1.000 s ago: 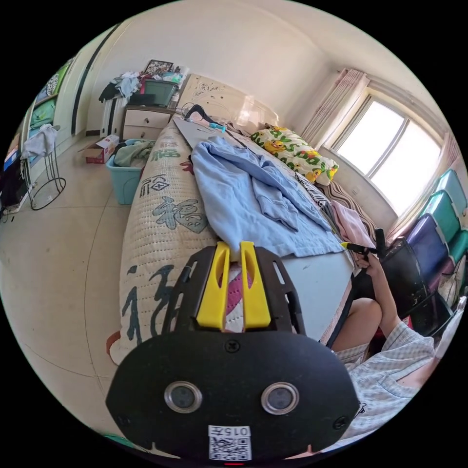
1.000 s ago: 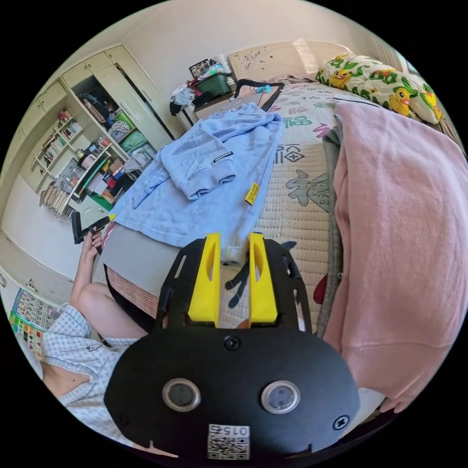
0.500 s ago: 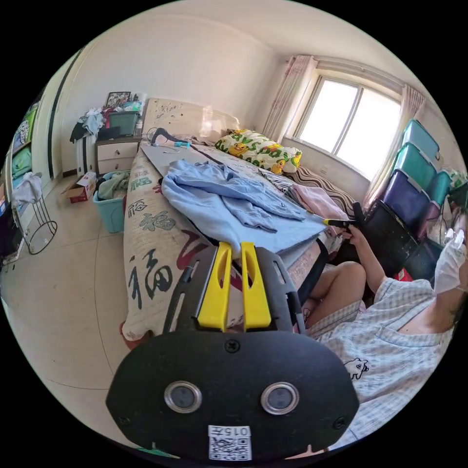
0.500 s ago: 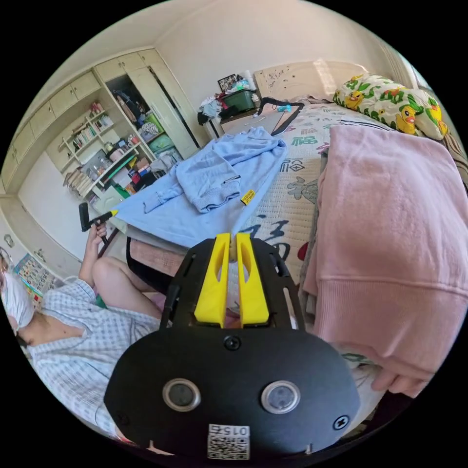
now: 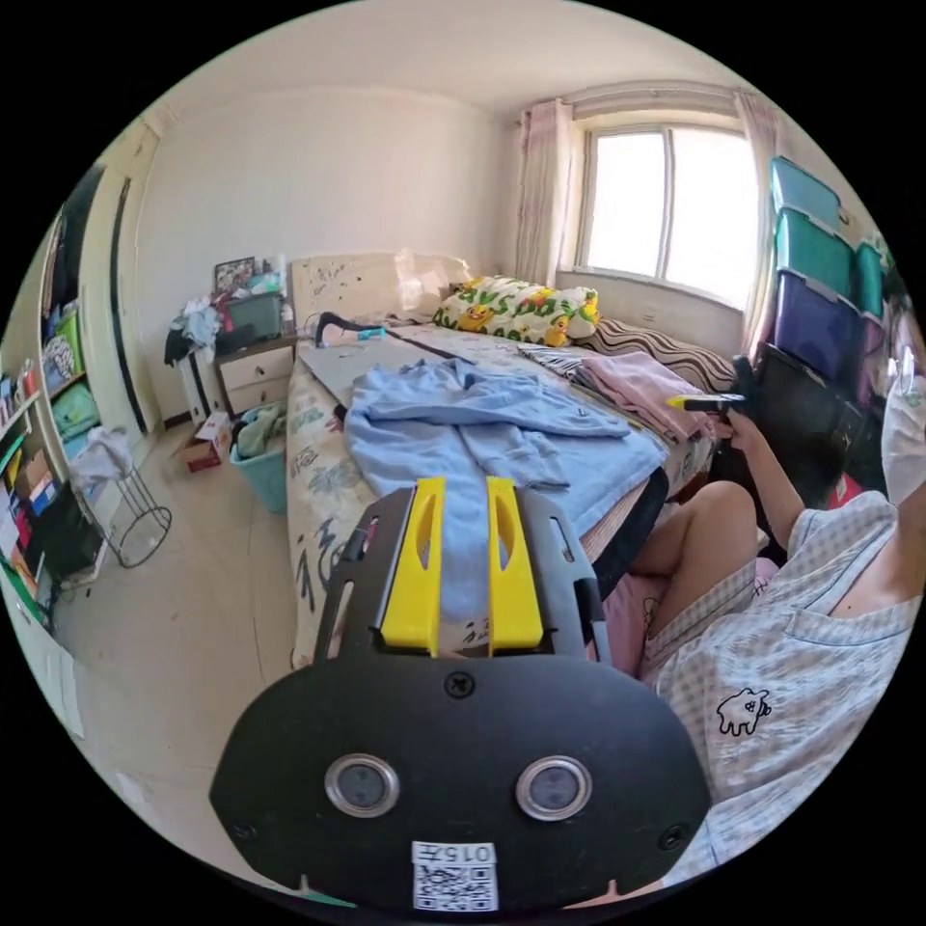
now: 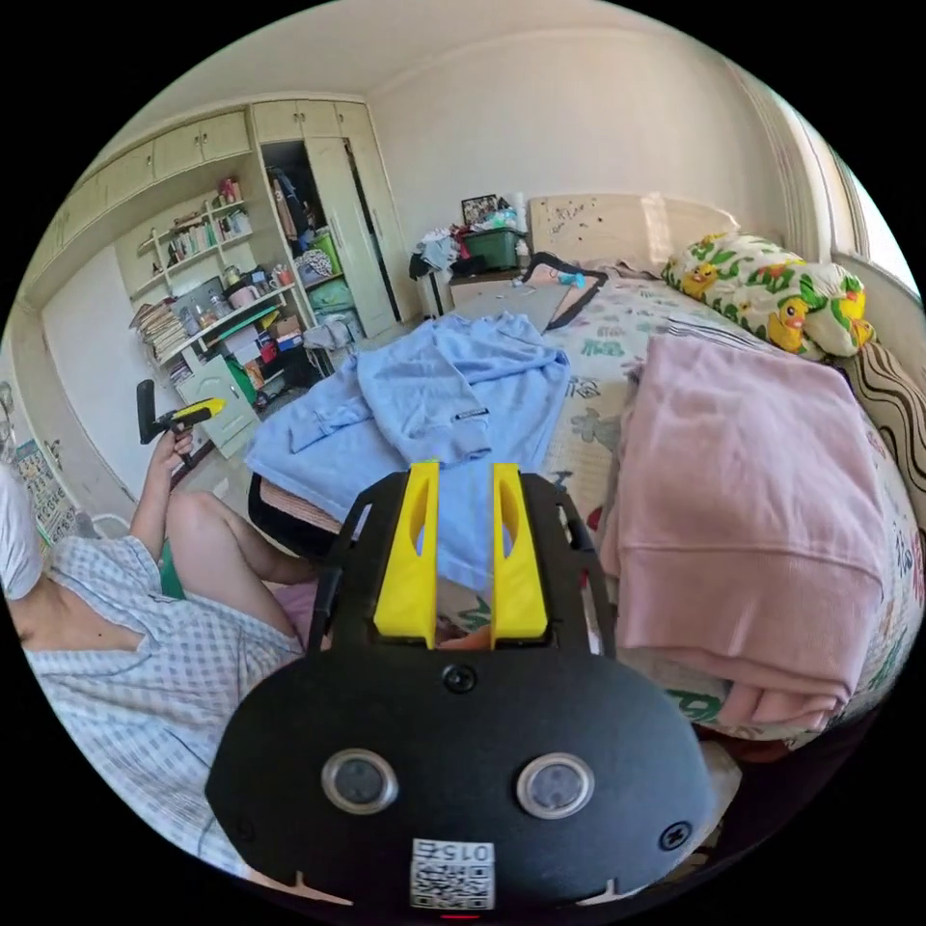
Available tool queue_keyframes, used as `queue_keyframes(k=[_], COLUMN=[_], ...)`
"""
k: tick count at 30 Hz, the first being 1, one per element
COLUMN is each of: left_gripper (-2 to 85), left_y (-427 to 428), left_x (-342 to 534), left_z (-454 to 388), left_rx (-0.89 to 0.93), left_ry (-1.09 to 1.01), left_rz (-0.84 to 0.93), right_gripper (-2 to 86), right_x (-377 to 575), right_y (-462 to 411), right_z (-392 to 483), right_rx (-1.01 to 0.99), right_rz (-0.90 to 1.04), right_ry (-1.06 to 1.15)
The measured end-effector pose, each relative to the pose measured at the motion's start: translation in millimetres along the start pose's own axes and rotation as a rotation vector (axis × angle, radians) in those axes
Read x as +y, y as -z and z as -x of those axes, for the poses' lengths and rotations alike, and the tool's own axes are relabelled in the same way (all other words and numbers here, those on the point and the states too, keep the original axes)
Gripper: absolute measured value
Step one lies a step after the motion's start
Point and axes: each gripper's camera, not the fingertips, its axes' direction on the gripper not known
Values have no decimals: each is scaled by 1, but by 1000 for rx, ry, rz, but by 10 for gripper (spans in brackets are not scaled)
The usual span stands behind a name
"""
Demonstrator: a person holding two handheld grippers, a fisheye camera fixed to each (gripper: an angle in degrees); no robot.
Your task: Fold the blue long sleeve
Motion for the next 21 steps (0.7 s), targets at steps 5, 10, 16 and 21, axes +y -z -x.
queue_keyframes(k=[5,10,16,21], left_gripper=[93,134,134,137], left_y=[-112,-222,-302,-359], left_x=[-106,-164,-221,-249], left_z=[-64,-116,-167,-200], left_rx=[181,254,255,257], left_ry=[-152,-241,-300,-345], left_rz=[82,253,262,313], right_gripper=[7,-4,-5,-5], right_x=[-46,-64,-41,-38], right_y=[-10,-1,32,62], right_z=[106,273,362,344], right_rx=[-230,-307,-93,-40], right_rz=[-76,147,182,142], right_ry=[-14,191,394,319])
